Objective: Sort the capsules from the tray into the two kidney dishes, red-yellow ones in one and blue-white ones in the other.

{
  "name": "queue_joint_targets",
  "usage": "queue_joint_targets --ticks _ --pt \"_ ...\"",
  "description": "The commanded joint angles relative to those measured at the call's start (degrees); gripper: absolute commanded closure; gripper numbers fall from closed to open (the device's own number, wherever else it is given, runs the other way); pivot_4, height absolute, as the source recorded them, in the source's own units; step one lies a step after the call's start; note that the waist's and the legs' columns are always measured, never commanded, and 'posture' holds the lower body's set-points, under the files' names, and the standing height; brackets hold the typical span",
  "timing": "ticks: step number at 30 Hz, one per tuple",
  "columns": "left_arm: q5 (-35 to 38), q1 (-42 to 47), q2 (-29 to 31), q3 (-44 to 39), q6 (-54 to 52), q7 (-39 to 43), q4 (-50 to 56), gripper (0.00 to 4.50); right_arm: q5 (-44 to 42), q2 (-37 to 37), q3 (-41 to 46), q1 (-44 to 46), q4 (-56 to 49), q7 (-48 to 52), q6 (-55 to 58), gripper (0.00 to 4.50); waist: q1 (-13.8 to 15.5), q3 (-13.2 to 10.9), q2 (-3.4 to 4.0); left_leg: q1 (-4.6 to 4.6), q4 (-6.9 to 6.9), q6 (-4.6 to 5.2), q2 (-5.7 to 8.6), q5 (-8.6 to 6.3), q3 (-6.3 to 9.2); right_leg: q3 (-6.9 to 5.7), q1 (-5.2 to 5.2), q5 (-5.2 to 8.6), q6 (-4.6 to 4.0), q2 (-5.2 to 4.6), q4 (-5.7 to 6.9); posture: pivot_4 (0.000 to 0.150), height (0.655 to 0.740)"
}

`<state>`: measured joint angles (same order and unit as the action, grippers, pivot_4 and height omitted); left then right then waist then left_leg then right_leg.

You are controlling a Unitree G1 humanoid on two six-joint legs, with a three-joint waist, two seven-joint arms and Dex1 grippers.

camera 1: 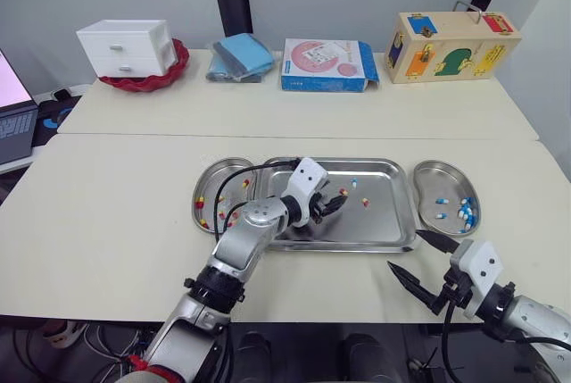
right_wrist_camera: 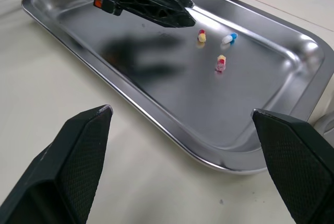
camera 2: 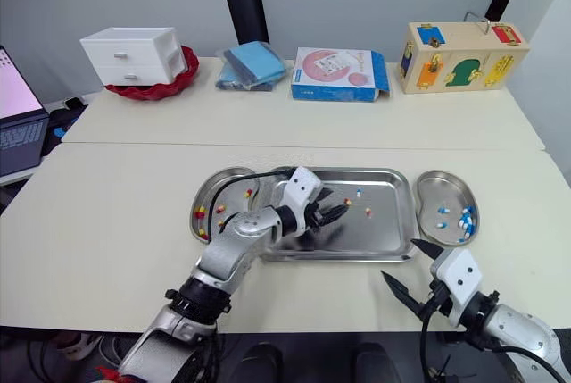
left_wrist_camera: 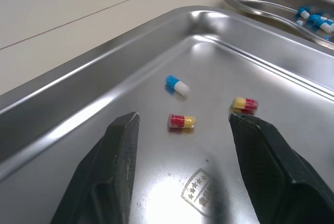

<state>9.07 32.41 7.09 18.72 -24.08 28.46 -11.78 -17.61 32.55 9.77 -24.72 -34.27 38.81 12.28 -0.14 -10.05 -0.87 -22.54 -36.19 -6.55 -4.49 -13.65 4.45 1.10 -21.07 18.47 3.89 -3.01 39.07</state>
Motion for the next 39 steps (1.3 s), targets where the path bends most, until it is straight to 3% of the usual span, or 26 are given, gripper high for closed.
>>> queue_joint_targets --ticks 1,21,29,34,39 --pt "-1.54 2.25 -1.55 0.1 2.62 0.64 -2.28 1.54 -0.31 -0.23 0.11 -0.44 -2.75 -0.58 -0.09 0.0 -0.04 0.0 0.0 0.0 0.0 0.0 0.0 0.0 0.0 0.0 -0.01 0.0 0.0 0.0 0.0 0.15 0.7078" --pt "-7.9 8.35 -5.13 0.55 4.23 3.46 -15.08 1.54 -0.45 -0.24 -1.15 -0.04 -4.99 -2.5 2.58 0.0 -0.01 0.01 0.02 0.01 0.0 -0.03 0.0 0.02 0.0 -0.01 0.01 0.0 0.01 0.0 0.0 0.15 0.7078" --pt "-9.1 7.73 -4.88 0.56 3.57 4.71 -14.8 4.03 -0.61 -0.2 -1.15 -0.22 -5.37 -2.84 3.05 0.0 -0.02 0.02 0.03 0.01 0.0 -0.04 0.0 0.02 0.0 -0.01 0.01 0.0 0.01 0.0 0.0 0.15 0.7078" --pt "-8.82 7.06 -4.49 -0.15 3.38 5.28 -12.2 4.13 -0.57 -0.1 -1.05 -0.01 -5.19 -2.82 3.07 0.0 -0.01 0.02 0.04 0.02 0.0 -0.05 0.0 0.03 0.0 -0.01 0.01 0.0 0.01 0.0 0.0 0.15 0.7078" --pt "-6.74 3.94 -1.97 -2.21 -2.2 5.75 0.99 4.13 -0.34 -0.12 -1.06 0.34 -4.9 -2.77 2.58 0.0 -0.17 0.02 0.06 0.01 0.02 -0.14 0.0 0.08 0.0 0.0 -0.01 0.0 0.01 0.0 0.0 0.15 0.7078"
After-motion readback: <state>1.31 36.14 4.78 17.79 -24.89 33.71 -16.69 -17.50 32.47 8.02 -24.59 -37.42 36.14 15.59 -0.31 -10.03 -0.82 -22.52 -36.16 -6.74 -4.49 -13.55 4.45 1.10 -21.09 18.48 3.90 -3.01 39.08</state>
